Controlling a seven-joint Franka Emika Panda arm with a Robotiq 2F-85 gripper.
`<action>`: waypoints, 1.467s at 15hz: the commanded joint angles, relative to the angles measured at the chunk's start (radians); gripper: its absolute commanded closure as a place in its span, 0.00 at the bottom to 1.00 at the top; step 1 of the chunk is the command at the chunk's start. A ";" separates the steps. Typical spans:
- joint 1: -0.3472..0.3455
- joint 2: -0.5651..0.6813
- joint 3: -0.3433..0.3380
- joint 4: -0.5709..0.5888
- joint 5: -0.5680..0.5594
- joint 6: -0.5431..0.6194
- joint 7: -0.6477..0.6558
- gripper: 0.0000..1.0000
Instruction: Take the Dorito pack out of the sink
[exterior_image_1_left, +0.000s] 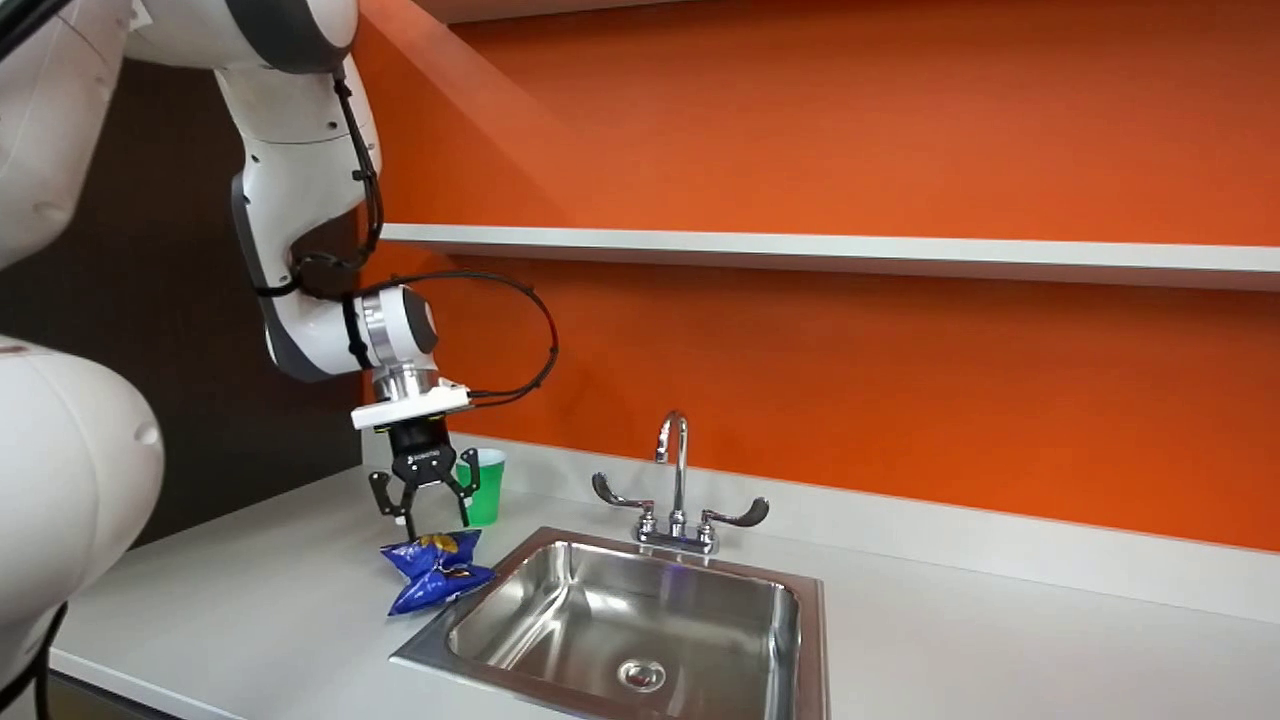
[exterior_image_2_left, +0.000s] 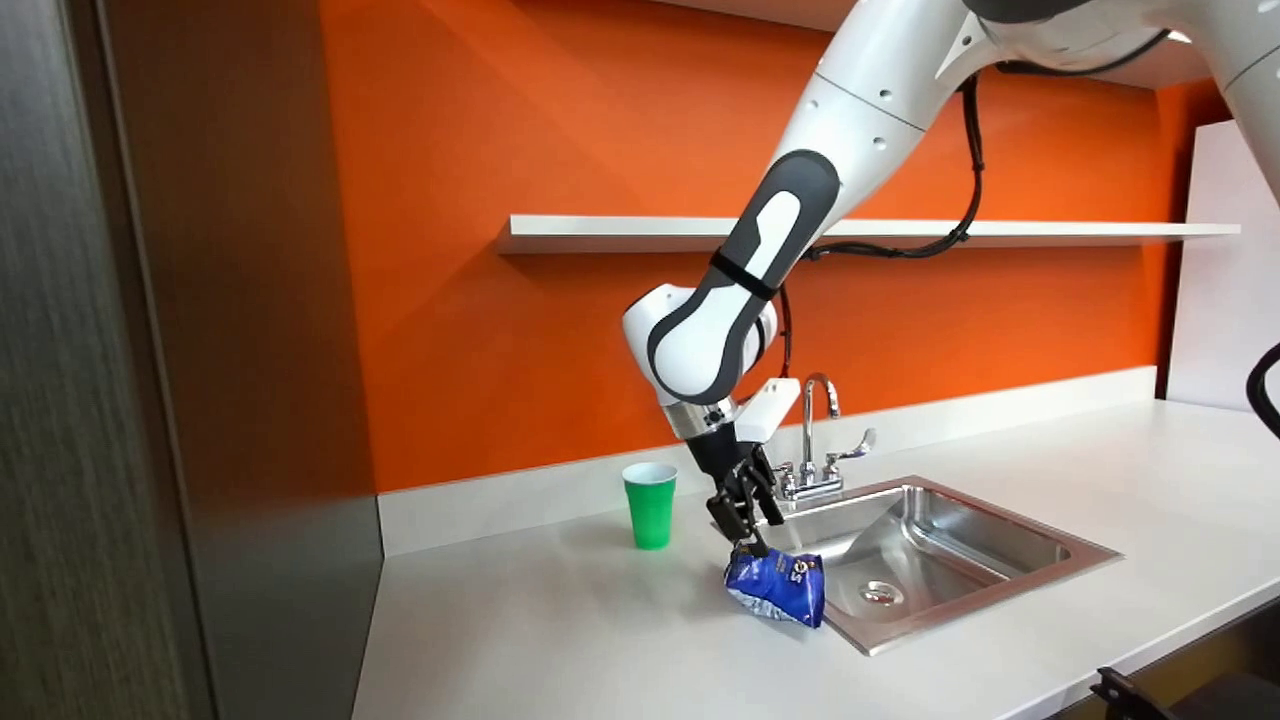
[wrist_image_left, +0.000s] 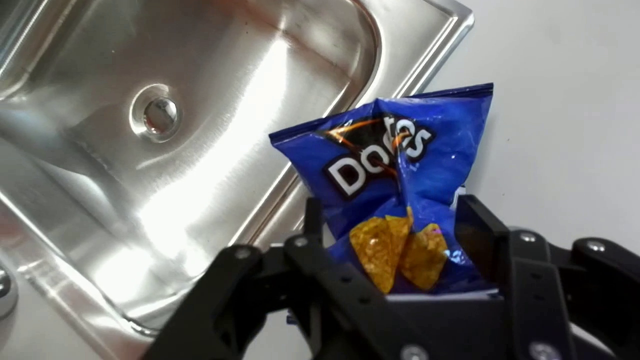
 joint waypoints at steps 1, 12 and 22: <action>-0.025 -0.106 0.012 -0.061 0.015 -0.002 0.028 0.01; -0.106 -0.508 -0.009 -0.356 0.128 0.046 0.258 0.00; -0.186 -0.827 -0.012 -0.554 0.164 0.027 0.375 0.00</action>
